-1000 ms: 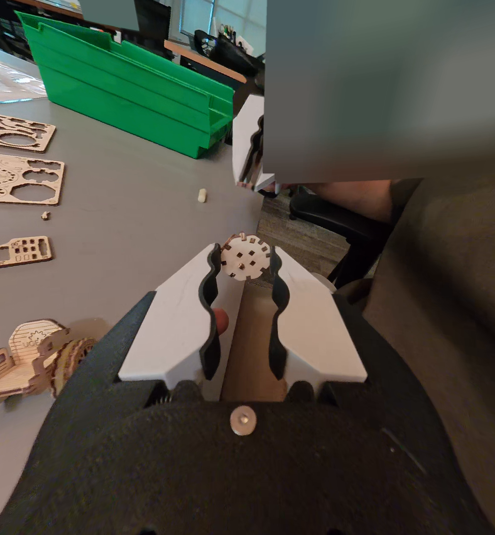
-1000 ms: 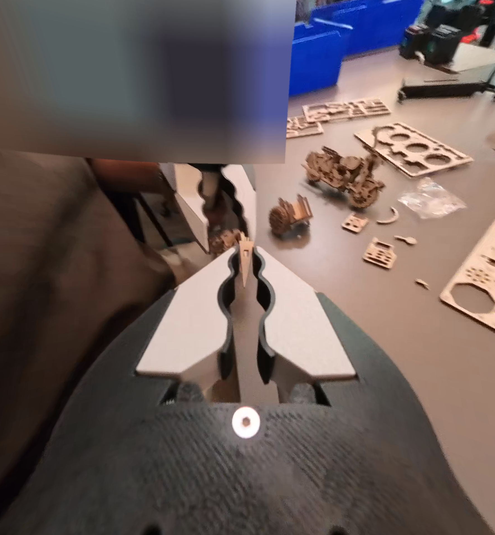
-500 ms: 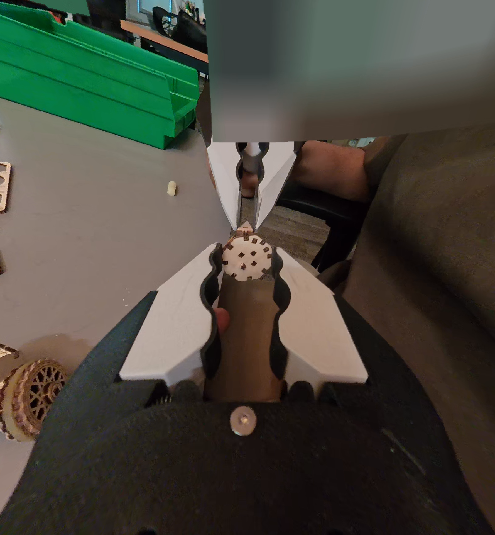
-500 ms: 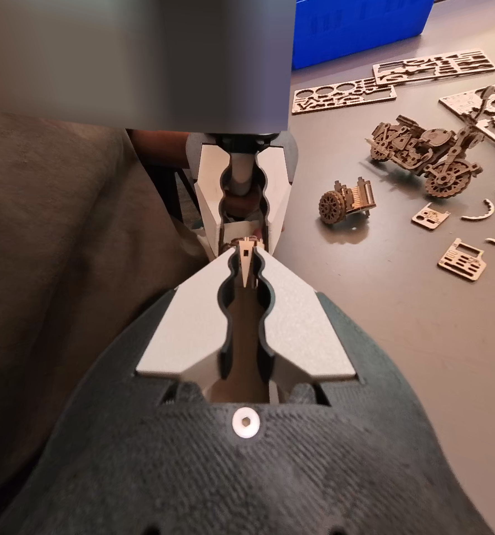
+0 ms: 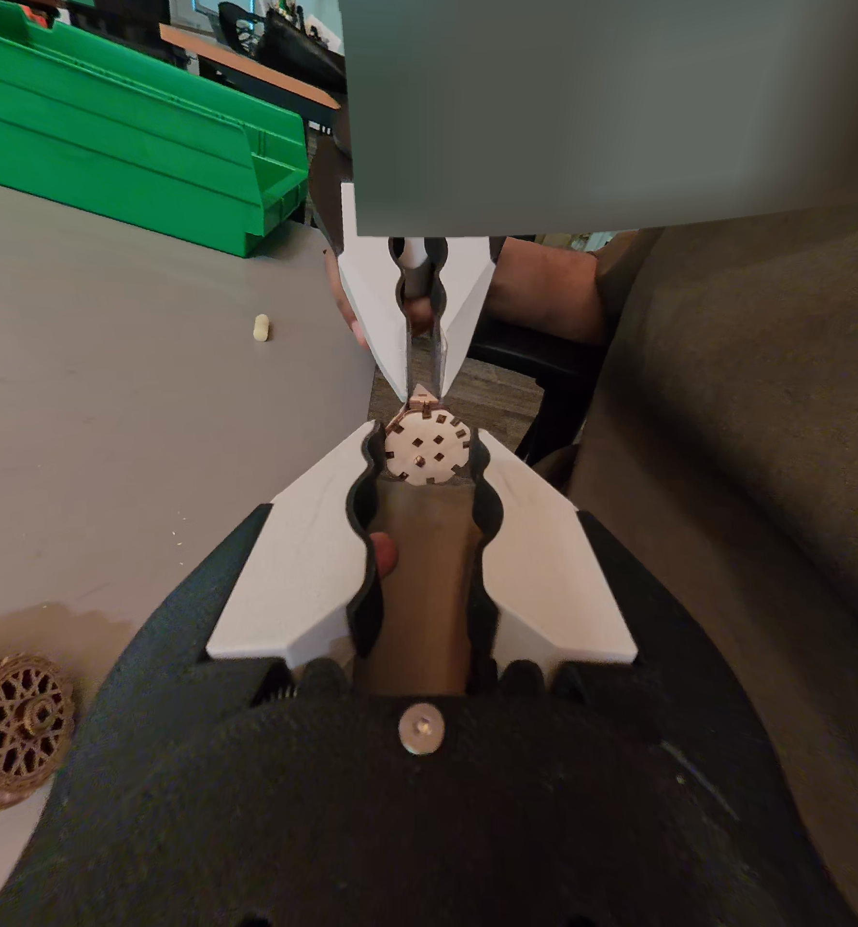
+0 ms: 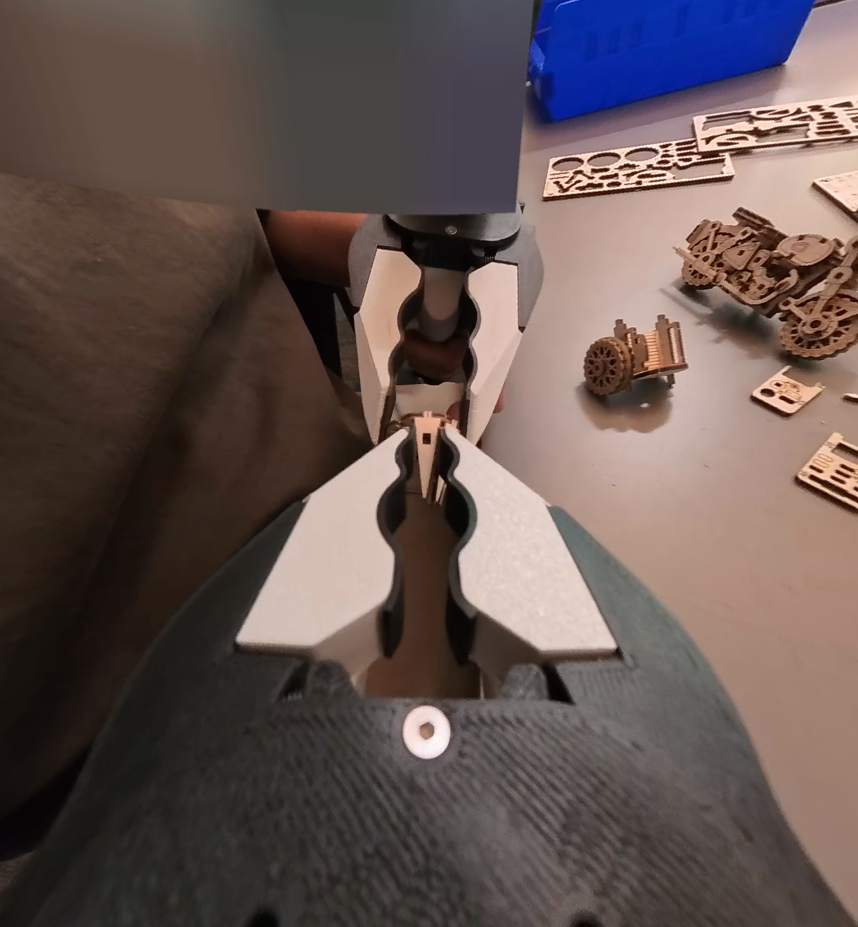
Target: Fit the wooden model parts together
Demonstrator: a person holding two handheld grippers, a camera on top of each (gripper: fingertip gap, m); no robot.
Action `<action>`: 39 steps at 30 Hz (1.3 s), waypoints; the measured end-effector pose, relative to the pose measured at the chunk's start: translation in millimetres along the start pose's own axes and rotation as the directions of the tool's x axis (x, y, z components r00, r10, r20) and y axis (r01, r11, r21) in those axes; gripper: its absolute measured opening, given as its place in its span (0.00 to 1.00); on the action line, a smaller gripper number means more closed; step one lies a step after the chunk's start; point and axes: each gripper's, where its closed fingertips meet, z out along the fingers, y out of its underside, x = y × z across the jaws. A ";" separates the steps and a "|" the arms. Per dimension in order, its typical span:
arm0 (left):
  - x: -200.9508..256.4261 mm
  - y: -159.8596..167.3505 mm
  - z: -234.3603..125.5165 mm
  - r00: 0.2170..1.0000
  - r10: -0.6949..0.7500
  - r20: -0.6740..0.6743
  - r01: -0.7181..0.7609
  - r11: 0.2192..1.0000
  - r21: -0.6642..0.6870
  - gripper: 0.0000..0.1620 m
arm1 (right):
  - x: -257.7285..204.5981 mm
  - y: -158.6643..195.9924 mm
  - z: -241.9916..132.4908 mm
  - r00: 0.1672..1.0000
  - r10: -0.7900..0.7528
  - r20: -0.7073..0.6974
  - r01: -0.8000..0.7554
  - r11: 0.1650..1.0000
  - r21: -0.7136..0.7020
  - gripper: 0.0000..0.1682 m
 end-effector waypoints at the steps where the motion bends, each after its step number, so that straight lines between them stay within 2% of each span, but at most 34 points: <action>1: 0.4 -0.1 0.0 1.000 0.003 -0.001 -0.003 1.000 0.001 0.19 | -0.5 -0.3 0.1 1.000 0.003 0.004 -0.003 1.000 0.002 0.04; 20: -0.3 -2.8 -0.2 1.000 0.016 0.007 -0.016 1.000 0.019 0.19 | 1.0 -2.8 -0.6 1.000 0.004 -0.009 -0.004 1.000 0.020 0.04; 26: 1.0 -7.3 -0.9 1.000 -0.009 -0.005 0.009 0.999 0.045 0.19 | 1.2 -6.7 -0.2 1.000 -0.012 -0.025 0.013 0.999 0.033 0.06; 29: -3.3 -8.9 -1.6 0.999 -0.038 0.009 0.038 0.998 0.055 0.19 | 5.0 -14.8 -6.1 0.997 -0.036 -0.065 0.041 0.997 0.070 0.11; 31: -9.7 -13.3 -3.6 0.995 -0.098 0.022 0.096 0.992 0.083 0.19 | 9.8 -28.0 -16.5 0.990 -0.071 -0.123 0.087 0.987 0.137 0.16; 34: -20.7 -26.5 -10.0 0.947 -0.318 -0.038 0.320 0.931 0.175 0.18 | 12.8 -39.8 -31.6 0.956 -0.185 -0.229 0.228 0.957 0.179 0.27; 37: -25.7 -42.1 -19.9 0.847 -0.496 -0.193 0.531 0.806 0.260 0.18 | 18.9 -37.0 -32.6 0.861 -0.346 -0.372 0.402 0.912 0.083 0.31; 39: -27.9 -46.1 -23.6 0.805 -0.541 -0.244 0.592 0.755 0.280 0.18 | 23.2 -34.1 -27.9 0.784 -0.432 -0.446 0.484 0.875 0.003 0.31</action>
